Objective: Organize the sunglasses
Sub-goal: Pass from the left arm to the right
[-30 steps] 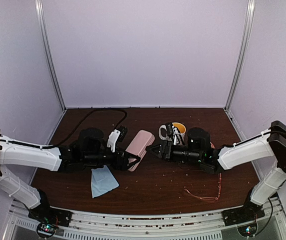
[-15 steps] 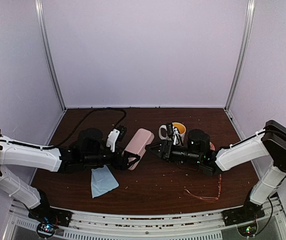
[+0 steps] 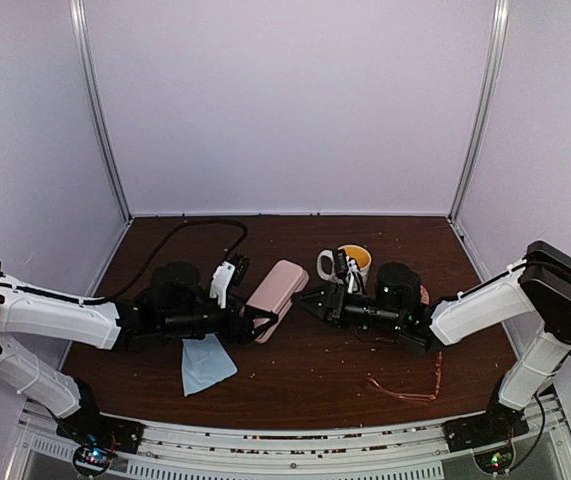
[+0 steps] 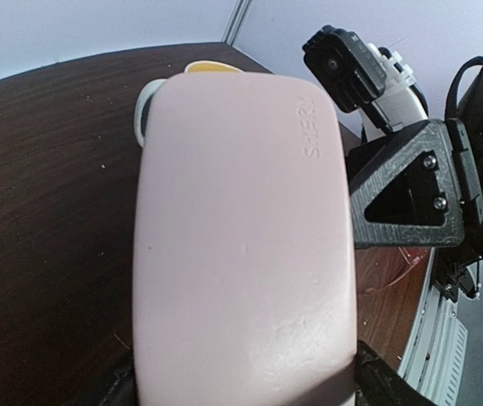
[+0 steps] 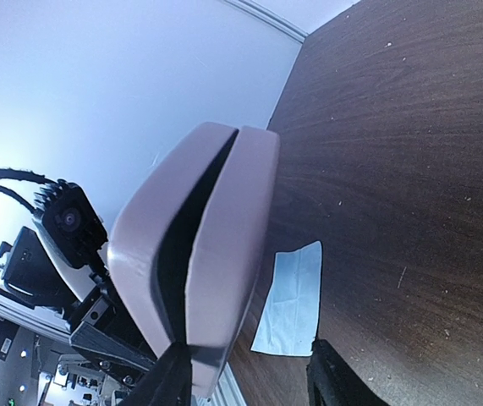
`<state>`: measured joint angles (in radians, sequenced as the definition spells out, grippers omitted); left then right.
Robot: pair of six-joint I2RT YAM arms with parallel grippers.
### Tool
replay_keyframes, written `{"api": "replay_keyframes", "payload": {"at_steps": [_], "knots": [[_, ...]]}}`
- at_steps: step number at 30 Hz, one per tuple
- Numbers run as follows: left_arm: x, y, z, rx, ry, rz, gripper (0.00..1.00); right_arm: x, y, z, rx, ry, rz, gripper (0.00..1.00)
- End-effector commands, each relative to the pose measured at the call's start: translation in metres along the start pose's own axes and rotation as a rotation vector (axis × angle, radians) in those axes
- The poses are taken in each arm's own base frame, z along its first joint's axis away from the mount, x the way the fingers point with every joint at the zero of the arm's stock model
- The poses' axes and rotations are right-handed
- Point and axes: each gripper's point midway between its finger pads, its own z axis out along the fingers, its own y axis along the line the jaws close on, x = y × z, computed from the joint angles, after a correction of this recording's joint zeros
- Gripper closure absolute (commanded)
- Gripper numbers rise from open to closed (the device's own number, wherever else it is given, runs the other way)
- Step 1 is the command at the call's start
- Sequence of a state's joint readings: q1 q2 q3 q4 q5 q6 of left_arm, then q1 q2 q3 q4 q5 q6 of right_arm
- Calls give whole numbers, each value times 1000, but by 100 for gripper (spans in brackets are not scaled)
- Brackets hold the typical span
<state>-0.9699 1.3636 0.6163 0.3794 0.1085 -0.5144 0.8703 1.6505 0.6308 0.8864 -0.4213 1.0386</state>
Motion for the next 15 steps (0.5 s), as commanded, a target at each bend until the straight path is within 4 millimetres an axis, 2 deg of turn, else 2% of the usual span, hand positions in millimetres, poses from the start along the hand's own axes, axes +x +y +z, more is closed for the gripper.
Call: {"api": "replay_keyframes", "payload": {"at_steps": [1, 6, 15], "knots": [[-54, -70, -22, 266, -197, 83, 71, -8, -37, -4, 113, -64, 53, 54], [-53, -70, -19, 262, -186, 83, 71, -9, -31, -2, 94, -62, 51, 53], [-40, -70, -4, 209, -98, 161, 72, -14, -24, 4, 88, -55, 61, 54]]}}
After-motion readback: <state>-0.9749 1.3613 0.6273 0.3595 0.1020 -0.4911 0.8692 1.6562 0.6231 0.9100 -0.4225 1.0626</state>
